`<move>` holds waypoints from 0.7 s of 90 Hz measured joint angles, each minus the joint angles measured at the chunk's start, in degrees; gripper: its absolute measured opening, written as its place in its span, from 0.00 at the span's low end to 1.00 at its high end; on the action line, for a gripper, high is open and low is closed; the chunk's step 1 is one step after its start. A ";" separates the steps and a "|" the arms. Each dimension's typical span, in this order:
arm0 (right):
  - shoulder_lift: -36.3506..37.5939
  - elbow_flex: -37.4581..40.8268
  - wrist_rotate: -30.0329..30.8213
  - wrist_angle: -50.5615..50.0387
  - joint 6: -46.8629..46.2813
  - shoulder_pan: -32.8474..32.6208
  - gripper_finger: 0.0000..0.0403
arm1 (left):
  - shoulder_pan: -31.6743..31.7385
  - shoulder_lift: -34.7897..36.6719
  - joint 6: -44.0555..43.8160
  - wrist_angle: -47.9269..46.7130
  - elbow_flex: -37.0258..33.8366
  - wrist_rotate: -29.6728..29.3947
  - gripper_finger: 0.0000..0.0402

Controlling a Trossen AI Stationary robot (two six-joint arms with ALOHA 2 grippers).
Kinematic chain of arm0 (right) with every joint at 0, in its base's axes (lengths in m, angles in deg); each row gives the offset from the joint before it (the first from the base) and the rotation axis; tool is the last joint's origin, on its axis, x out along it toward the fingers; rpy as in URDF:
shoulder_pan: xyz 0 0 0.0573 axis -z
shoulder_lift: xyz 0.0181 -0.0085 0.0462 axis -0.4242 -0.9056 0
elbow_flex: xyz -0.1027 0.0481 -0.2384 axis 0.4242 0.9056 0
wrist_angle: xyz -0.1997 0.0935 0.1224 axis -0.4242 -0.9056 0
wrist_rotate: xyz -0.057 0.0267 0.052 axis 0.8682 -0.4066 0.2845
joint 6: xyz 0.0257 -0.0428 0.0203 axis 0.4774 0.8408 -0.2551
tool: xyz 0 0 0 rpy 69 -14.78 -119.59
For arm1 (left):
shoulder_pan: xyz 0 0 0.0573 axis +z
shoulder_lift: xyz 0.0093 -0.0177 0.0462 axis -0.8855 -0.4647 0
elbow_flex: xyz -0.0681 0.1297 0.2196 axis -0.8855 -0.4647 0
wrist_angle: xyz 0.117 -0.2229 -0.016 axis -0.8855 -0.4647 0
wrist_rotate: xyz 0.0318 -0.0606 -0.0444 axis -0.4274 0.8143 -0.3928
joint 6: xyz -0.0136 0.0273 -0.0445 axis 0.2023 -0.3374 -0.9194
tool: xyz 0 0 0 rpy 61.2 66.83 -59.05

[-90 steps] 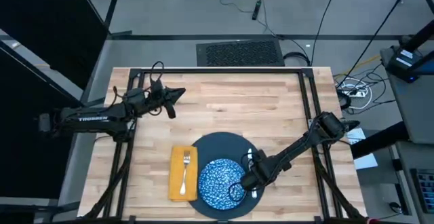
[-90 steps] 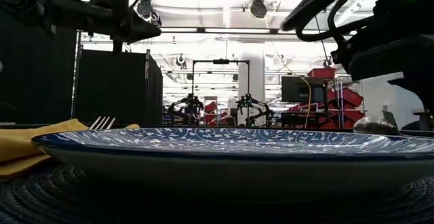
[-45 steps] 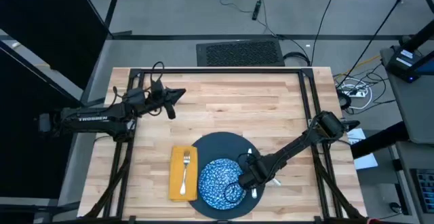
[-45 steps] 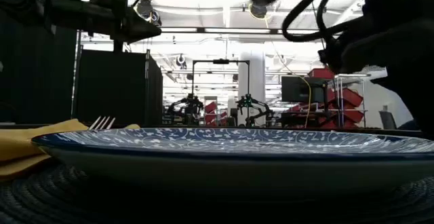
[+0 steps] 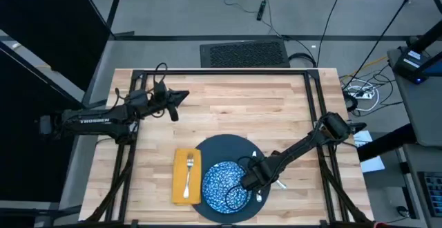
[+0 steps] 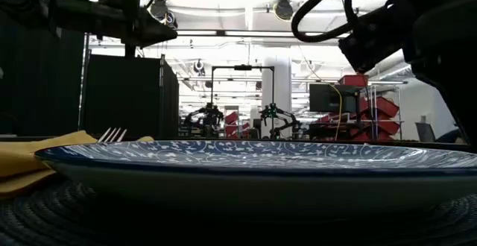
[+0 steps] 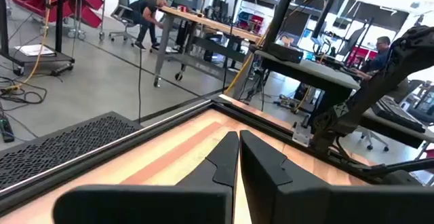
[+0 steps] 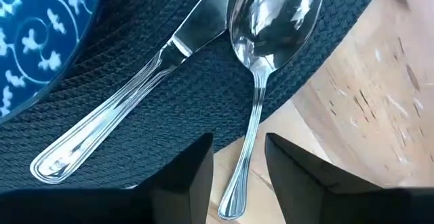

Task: Set table place
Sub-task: Put the silver spoon on the blue table mat to the right of the silver table knife

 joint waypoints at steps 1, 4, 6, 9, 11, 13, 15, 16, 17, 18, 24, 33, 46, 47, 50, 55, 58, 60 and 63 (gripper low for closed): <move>0.00 0.00 0.00 0.13 0.00 -0.03 0.31 | 0.00 0.00 0.00 0.00 0.00 0.00 0.00; 0.00 0.00 0.03 0.51 0.02 -0.08 0.31 | 0.00 0.00 0.00 -0.02 0.00 0.00 0.00; 0.00 0.00 0.16 0.79 0.02 -0.08 0.31 | 0.00 0.00 0.00 -0.01 0.00 0.00 0.00; 0.00 0.00 0.26 1.30 0.02 -0.08 0.31 | 0.00 0.00 0.00 -0.02 0.00 0.00 0.00; 0.00 0.00 0.26 1.61 0.03 -0.12 0.31 | 0.00 0.00 0.00 -0.02 0.00 0.00 0.00; 0.00 0.00 0.26 1.77 0.03 -0.12 0.31 | 0.00 0.00 0.00 -0.02 0.00 0.00 0.00; 0.00 0.01 0.33 1.79 0.13 -0.12 0.31 | 0.00 0.00 0.00 -0.02 0.00 0.00 0.00; 0.00 0.05 0.41 1.80 0.25 -0.13 0.31 | 0.00 0.00 0.00 -0.02 0.00 0.00 0.00; 0.00 0.12 0.50 1.85 0.38 -0.14 0.31 | 0.00 0.00 0.00 -0.02 0.00 0.00 0.00; 0.01 0.24 0.60 1.99 0.48 -0.21 0.31 | 0.00 0.00 0.00 -0.02 0.00 0.00 0.00; 0.02 1.27 0.90 2.72 0.63 -0.32 0.31 | 0.00 0.00 0.00 -0.02 0.00 0.00 0.00; 0.02 2.68 0.30 2.82 0.58 -0.32 0.31 | 0.00 0.00 0.00 0.00 0.00 0.02 0.00; 0.02 3.10 0.30 3.07 0.48 -0.32 0.31 | 0.00 0.00 -0.02 -0.02 0.00 0.02 0.00; 0.02 3.10 0.31 3.07 0.48 -0.32 0.31 | 0.00 0.00 -0.02 -0.01 0.00 0.02 0.00; 0.02 3.10 0.31 3.05 0.48 -0.32 0.30 | 0.00 0.00 -0.02 -0.02 0.00 0.02 0.00; 0.02 3.10 0.34 3.07 0.48 -0.34 0.29 | 0.00 0.00 -0.02 -0.01 0.00 0.02 0.00; 0.02 3.10 0.48 3.14 0.48 -0.34 0.27 | 0.00 0.00 -0.02 0.00 0.00 0.02 0.00; 0.02 3.10 0.55 3.25 0.48 -0.34 0.26 | 0.00 0.00 -0.02 0.00 0.00 0.02 0.00; 0.02 3.10 0.56 3.54 0.48 -0.34 0.24 | 0.00 0.00 -0.02 -0.02 0.00 0.02 0.00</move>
